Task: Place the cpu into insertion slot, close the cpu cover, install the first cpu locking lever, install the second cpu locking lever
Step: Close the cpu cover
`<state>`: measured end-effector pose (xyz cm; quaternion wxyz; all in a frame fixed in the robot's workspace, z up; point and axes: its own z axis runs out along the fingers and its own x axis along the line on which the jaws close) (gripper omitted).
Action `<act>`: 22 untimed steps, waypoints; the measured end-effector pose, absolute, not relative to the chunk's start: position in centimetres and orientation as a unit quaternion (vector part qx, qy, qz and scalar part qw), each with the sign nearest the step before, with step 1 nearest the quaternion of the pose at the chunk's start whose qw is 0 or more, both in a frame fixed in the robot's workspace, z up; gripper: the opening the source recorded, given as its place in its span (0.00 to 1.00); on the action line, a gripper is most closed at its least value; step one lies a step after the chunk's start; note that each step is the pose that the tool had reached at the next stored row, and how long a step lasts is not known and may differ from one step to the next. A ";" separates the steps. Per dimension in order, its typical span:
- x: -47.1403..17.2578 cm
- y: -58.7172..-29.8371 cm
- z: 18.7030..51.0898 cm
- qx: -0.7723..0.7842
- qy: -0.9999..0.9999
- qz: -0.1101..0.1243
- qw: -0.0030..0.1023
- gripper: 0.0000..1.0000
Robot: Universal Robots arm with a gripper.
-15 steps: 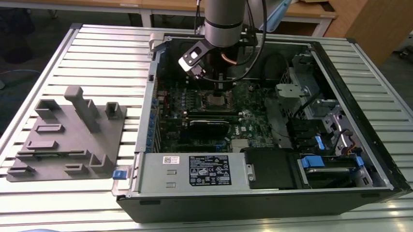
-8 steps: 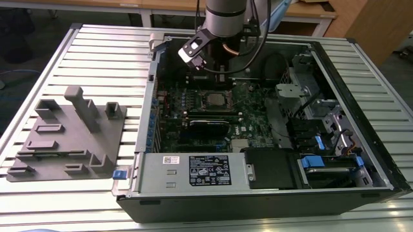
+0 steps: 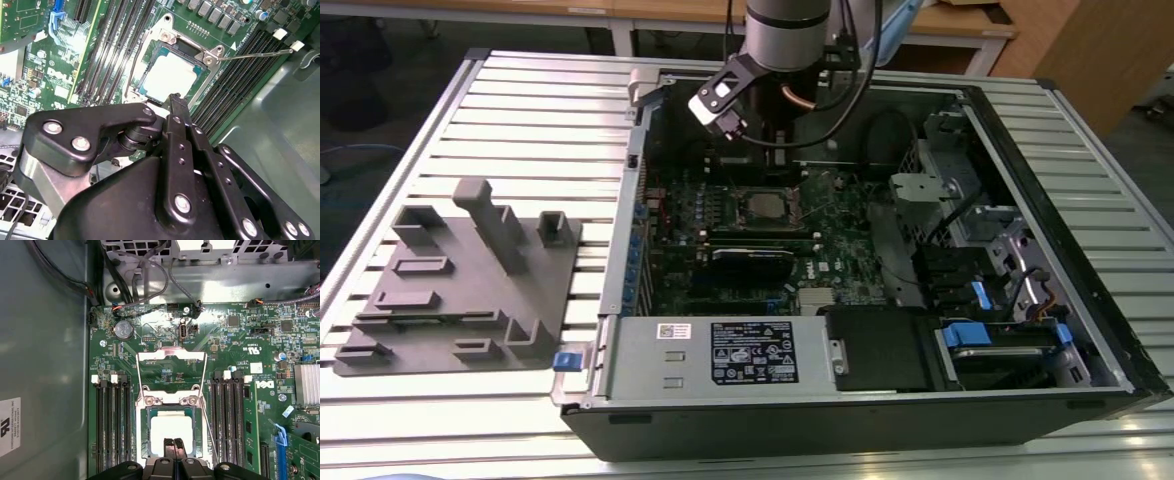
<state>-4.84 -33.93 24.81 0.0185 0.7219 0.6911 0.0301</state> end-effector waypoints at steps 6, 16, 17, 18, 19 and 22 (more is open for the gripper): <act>-4.8 -33.9 25.3 0.722 0.691 0.030 0.019 0.11; -4.5 -33.9 25.4 0.722 0.691 0.030 0.018 0.11; -4.4 -33.9 25.4 0.722 0.691 0.030 0.018 0.11; -4.3 -33.9 25.4 0.722 0.691 0.030 0.018 0.11; -4.3 -33.9 25.4 0.722 0.691 0.030 0.018 0.11; -4.3 -33.9 25.4 0.722 0.691 0.030 0.018 0.11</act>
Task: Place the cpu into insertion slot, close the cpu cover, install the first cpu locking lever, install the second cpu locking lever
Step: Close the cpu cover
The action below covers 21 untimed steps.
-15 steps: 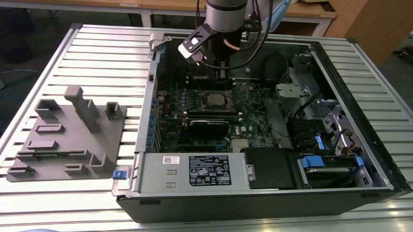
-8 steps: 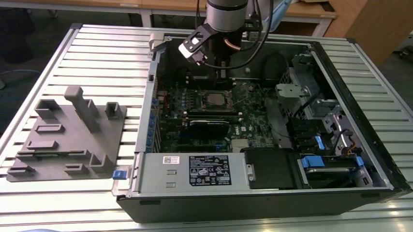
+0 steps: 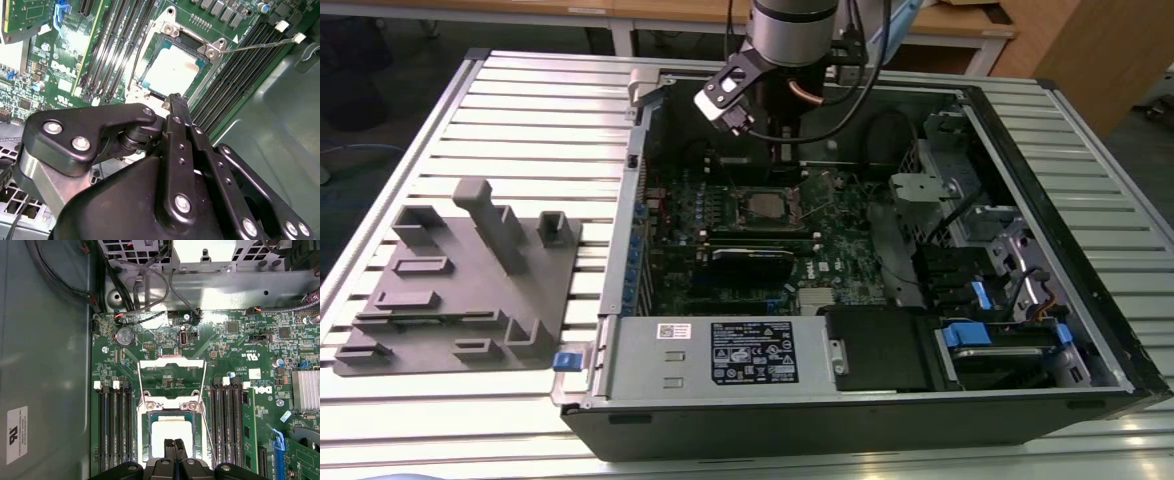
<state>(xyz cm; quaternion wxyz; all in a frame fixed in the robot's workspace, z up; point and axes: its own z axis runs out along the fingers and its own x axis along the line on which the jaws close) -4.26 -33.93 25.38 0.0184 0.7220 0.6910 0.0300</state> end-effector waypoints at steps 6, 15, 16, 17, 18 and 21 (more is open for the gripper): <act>-4.1 -33.9 25.4 0.722 0.691 0.030 0.018 0.11; -2.8 -33.9 25.4 0.722 0.691 0.030 0.018 0.11; -2.7 -33.9 25.4 0.722 0.691 0.030 0.018 0.11; -2.6 -33.9 25.4 0.722 0.691 0.030 0.018 0.11; -2.6 -33.9 25.4 0.722 0.691 0.030 0.018 0.11; -2.6 -33.9 25.6 0.722 0.691 0.030 0.018 0.11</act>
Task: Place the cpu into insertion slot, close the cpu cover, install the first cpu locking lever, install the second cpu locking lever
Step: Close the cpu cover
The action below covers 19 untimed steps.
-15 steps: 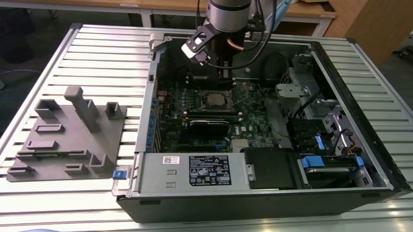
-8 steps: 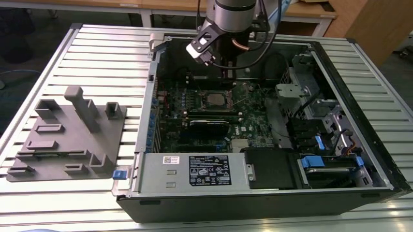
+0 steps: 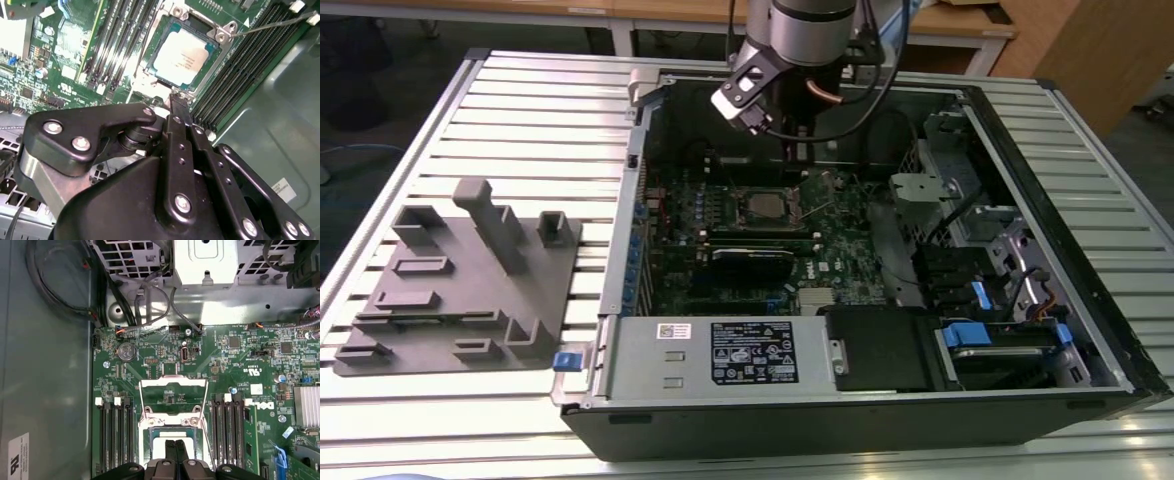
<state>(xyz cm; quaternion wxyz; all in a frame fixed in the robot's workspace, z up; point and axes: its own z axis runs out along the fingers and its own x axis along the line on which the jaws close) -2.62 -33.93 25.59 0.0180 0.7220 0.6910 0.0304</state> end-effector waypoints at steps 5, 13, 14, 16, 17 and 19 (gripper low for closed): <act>-2.6 -33.9 25.8 0.722 0.691 0.031 0.018 0.11; -1.4 -33.9 25.8 0.722 0.691 0.031 0.018 0.11; -1.2 -33.9 25.8 0.722 0.691 0.031 0.018 0.11; -0.8 -33.9 25.8 0.722 0.691 0.031 0.018 0.11; -0.6 -33.9 25.8 0.722 0.691 0.031 0.018 0.11; 0.0 -33.9 25.8 0.722 0.691 0.031 0.018 0.11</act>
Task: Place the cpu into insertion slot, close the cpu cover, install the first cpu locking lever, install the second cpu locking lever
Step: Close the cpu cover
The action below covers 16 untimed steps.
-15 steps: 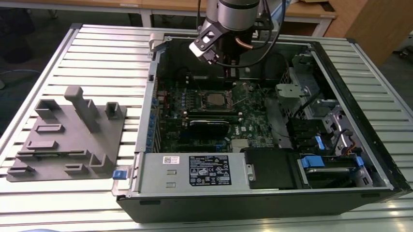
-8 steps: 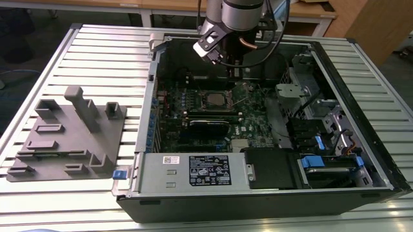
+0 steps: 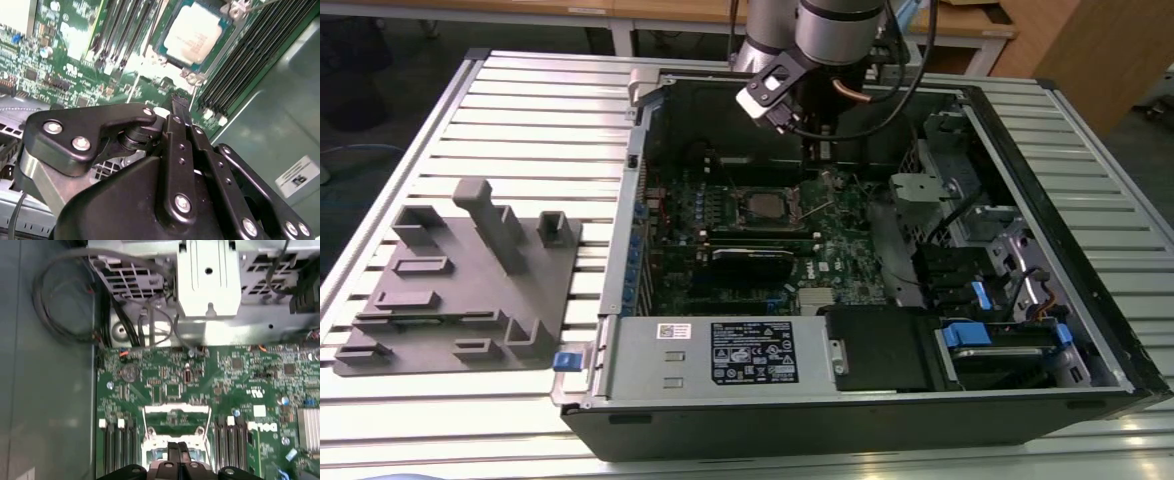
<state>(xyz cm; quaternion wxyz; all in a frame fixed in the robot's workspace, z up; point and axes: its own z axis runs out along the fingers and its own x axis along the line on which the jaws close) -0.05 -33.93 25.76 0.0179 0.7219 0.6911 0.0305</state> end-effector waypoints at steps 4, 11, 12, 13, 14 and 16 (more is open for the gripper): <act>1.0 -33.9 25.8 0.722 0.691 0.030 0.018 0.11; 2.7 -33.9 25.7 0.722 0.691 0.031 0.018 0.11; 2.9 -33.9 25.7 0.722 0.691 0.031 0.018 0.11; 3.1 -33.9 25.7 0.722 0.691 0.031 0.018 0.11; 3.3 -33.9 25.7 0.722 0.691 0.031 0.018 0.11; 3.7 -33.9 25.7 0.722 0.691 0.031 0.018 0.11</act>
